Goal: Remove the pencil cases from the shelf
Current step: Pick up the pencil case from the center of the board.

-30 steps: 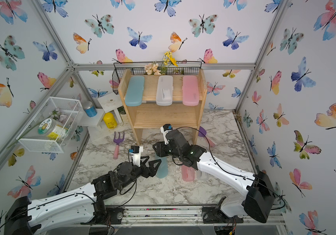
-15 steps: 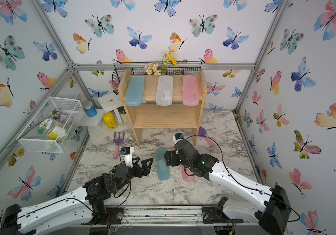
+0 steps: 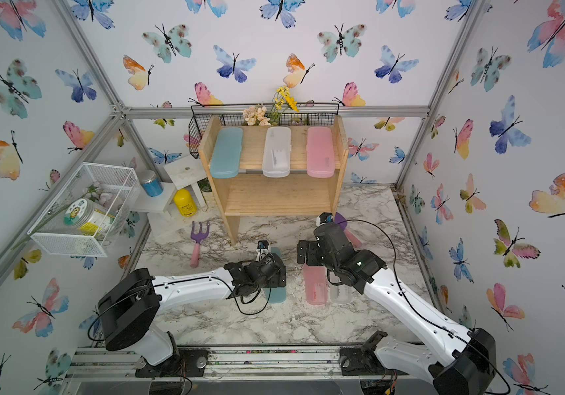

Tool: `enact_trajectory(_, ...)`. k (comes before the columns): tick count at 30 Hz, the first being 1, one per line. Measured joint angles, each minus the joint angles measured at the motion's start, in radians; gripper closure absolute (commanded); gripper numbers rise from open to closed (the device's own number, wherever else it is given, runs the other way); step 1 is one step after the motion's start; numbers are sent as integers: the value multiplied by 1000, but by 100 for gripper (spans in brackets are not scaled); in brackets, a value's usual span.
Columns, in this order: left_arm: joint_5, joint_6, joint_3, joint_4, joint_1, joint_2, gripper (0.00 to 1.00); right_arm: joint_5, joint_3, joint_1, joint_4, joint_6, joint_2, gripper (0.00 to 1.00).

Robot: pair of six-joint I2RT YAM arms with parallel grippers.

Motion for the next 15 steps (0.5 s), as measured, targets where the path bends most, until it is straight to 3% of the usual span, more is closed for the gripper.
enact_trajectory(15,110,13,72,-15,42,149,1,-61,-58,-37,-2,-35,-4,1)
